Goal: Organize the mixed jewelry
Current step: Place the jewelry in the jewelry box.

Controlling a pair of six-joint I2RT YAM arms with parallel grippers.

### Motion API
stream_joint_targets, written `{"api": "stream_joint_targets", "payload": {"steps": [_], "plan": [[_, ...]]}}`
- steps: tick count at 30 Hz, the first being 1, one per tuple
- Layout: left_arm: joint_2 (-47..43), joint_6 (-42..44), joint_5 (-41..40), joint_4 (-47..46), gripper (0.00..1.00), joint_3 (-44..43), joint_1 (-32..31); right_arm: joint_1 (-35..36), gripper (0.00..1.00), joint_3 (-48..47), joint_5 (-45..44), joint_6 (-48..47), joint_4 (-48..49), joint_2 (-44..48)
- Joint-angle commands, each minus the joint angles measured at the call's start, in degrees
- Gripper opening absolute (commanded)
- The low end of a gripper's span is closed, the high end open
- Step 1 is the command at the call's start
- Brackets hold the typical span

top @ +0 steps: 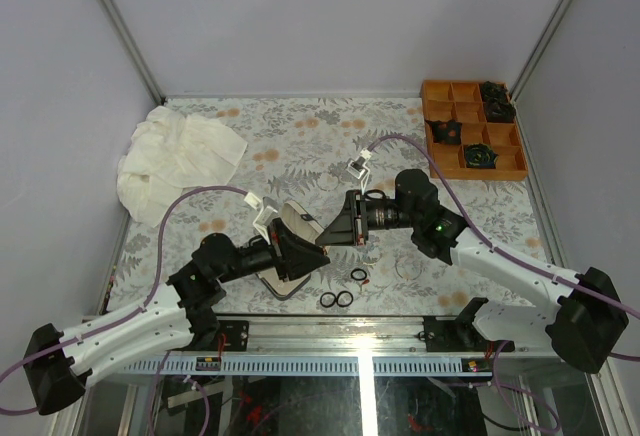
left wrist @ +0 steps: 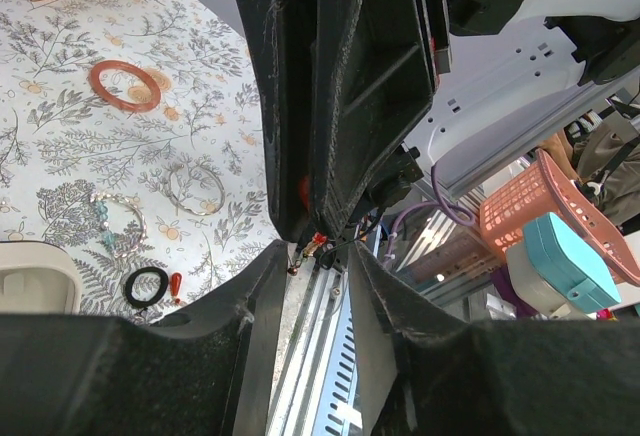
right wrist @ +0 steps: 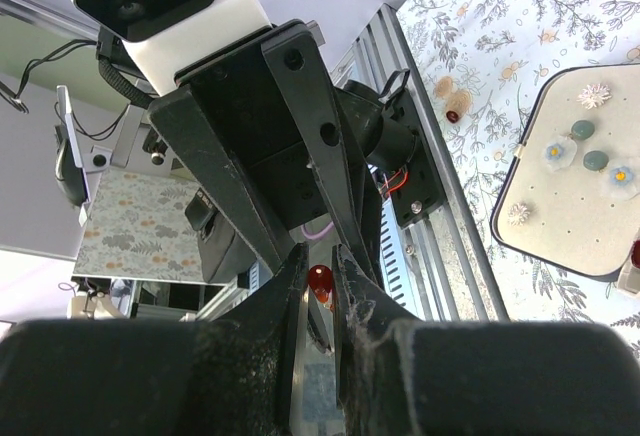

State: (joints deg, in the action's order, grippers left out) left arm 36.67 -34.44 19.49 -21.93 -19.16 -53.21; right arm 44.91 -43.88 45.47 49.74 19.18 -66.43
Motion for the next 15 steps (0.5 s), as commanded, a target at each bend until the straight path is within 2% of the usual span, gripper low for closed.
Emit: {"api": "stream_joint_targets", "payload": {"steps": [1, 15], "plan": [[-0.67, 0.95, -0.55, -2.45, 0.29, -1.32, -0.37, 0.45, 0.16, -2.85, -0.88, -0.55, 2.14, 0.25], [-0.81, 0.29, -0.8, -1.8, 0.29, -0.72, -0.34, 0.45, 0.15, -3.4, -1.51, -1.23, 1.66, -0.01]]}}
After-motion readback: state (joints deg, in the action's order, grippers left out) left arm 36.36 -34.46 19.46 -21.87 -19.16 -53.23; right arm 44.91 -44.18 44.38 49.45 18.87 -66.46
